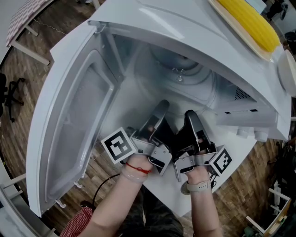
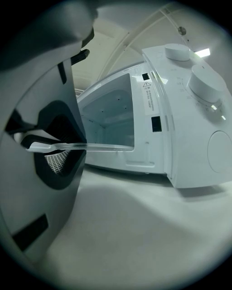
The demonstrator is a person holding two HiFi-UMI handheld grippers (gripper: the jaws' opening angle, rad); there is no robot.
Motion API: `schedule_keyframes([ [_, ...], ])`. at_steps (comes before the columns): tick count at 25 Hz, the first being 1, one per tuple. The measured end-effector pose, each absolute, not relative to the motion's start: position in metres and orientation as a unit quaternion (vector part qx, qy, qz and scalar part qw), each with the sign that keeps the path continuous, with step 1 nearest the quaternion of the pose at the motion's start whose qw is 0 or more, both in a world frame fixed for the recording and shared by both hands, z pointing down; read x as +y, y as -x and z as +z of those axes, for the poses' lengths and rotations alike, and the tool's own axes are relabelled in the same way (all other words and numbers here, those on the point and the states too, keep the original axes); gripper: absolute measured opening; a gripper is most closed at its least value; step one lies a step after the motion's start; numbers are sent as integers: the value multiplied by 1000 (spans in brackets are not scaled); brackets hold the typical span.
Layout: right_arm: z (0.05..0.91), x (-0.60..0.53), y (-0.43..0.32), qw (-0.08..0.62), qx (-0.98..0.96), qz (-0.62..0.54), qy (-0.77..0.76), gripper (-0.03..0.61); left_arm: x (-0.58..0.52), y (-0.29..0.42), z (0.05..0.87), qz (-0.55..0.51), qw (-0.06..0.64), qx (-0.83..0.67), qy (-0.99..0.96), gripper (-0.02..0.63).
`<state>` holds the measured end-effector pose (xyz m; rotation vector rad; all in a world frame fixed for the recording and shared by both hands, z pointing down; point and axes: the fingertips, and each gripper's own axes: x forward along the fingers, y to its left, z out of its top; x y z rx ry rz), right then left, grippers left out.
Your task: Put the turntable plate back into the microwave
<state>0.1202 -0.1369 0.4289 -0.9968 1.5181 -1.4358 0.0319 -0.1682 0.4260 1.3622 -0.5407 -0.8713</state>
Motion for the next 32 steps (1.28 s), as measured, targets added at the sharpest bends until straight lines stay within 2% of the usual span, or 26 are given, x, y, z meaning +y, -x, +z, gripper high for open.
schedule_keyframes([
  [12, 427, -148, -123, 409, 595, -573, 387, 44, -172, -30, 424, -398, 666, -225, -590, 51],
  [23, 424, -162, -147, 448, 569, -559, 404, 44, -163, -39, 420, -383, 688, -192, -586, 55],
  [28, 423, -163, -144, 432, 578, -556, 412, 44, -165, -35, 422, -380, 683, -206, -589, 55],
  [32, 425, -161, -140, 383, 603, -541, 445, 44, -167, -34, 426, -365, 680, -223, -596, 54],
])
